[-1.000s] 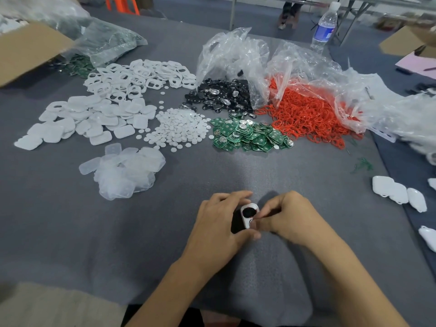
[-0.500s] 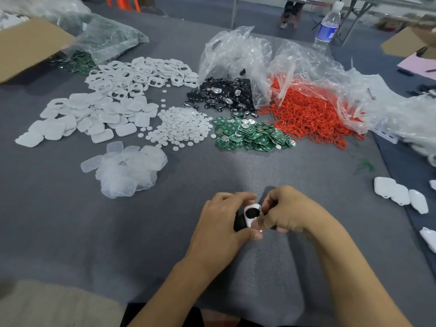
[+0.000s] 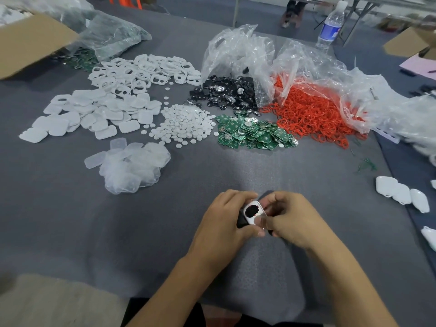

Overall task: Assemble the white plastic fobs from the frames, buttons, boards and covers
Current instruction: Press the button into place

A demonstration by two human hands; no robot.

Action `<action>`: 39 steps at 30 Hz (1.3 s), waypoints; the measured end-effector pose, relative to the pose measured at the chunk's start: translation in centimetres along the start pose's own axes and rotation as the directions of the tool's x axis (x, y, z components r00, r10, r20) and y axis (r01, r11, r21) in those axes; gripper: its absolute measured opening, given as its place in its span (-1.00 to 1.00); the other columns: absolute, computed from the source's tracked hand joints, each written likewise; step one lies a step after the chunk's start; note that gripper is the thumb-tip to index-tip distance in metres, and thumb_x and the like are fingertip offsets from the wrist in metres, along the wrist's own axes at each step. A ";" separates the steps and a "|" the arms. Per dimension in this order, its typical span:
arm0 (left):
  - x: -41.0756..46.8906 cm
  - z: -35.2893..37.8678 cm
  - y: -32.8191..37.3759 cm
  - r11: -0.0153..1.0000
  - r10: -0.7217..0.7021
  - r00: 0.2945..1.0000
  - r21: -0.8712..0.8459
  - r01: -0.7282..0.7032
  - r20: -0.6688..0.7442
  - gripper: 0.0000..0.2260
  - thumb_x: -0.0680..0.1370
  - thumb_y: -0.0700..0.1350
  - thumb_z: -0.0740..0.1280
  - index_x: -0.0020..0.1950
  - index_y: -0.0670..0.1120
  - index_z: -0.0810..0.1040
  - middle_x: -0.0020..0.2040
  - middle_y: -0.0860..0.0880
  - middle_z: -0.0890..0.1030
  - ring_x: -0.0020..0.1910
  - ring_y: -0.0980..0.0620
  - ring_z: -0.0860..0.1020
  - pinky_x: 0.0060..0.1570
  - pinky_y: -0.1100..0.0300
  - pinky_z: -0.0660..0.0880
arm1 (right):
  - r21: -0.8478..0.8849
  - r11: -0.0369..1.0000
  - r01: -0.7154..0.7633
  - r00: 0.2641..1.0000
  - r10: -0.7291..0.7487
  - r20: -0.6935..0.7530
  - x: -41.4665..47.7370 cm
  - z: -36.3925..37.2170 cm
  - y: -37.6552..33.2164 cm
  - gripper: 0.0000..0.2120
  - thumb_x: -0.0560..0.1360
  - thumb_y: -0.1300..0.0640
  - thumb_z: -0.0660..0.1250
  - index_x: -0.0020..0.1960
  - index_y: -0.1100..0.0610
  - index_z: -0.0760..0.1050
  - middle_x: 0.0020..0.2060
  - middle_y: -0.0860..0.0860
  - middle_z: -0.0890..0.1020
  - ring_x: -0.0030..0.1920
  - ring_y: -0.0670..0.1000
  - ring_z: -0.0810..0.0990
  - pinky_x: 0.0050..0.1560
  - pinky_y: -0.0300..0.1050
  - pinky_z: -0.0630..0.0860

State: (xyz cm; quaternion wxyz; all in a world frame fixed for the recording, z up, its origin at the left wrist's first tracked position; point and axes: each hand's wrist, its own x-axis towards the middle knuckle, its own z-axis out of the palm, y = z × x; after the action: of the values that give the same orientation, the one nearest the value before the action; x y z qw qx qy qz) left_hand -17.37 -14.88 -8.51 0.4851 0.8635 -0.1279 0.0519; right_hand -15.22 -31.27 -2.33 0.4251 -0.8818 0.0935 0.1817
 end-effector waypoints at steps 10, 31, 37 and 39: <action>-0.3 -0.4 0.5 0.996 0.091 0.995 -0.027 -0.090 0.033 -0.58 0.41 -0.05 0.59 0.22 0.12 0.57 0.16 0.25 0.50 0.19 0.14 0.53 0.17 0.39 0.42 | -0.304 0.949 0.085 0.991 -0.048 0.128 -0.6 -0.9 -0.4 -0.78 0.45 -0.01 0.46 -0.33 0.05 0.59 -0.53 -0.11 0.47 -0.53 -0.16 0.35 -0.44 -0.29 0.28; -0.5 -0.3 1.2 1.000 0.019 1.000 -0.023 -0.019 -0.007 -0.61 0.38 -0.08 0.58 0.15 0.03 0.56 0.08 0.18 0.49 0.05 0.15 0.54 0.04 0.38 0.47 | 0.179 0.984 0.022 0.993 -0.001 -0.121 -0.8 1.1 1.6 -0.80 0.34 0.27 0.55 -0.24 0.08 0.54 -0.44 0.05 0.65 -0.51 0.03 0.59 -0.47 -0.16 0.47; 0.2 -0.4 1.2 0.999 -0.002 0.999 -0.046 0.003 0.038 -0.59 0.44 -0.08 0.56 0.26 0.01 0.60 0.12 0.14 0.50 -0.01 0.16 0.57 0.03 0.27 0.56 | -0.165 0.948 0.272 0.882 -0.314 -0.351 -0.9 1.6 2.7 -0.80 0.34 0.18 0.60 -0.25 -0.11 0.69 -0.29 -0.16 0.62 -0.24 -0.25 0.59 -0.19 -0.52 0.41; 0.5 -0.3 1.2 1.000 0.002 1.000 -0.008 -0.002 0.024 -0.59 0.46 -0.07 0.53 0.30 -0.02 0.60 0.14 0.12 0.53 0.03 0.16 0.56 0.08 0.25 0.55 | -0.258 0.903 0.344 0.846 -0.417 -0.331 -1.1 1.5 3.0 -0.84 0.37 0.20 0.59 -0.16 -0.04 0.73 -0.22 -0.16 0.61 -0.23 -0.22 0.58 -0.14 -0.54 0.38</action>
State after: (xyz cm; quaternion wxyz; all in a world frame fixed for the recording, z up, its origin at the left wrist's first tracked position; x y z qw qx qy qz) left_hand -17.21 -15.29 -7.27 0.4871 0.8619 -0.1347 0.0414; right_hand -17.53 -31.90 -4.91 0.3410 -0.9370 -0.0215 -0.0721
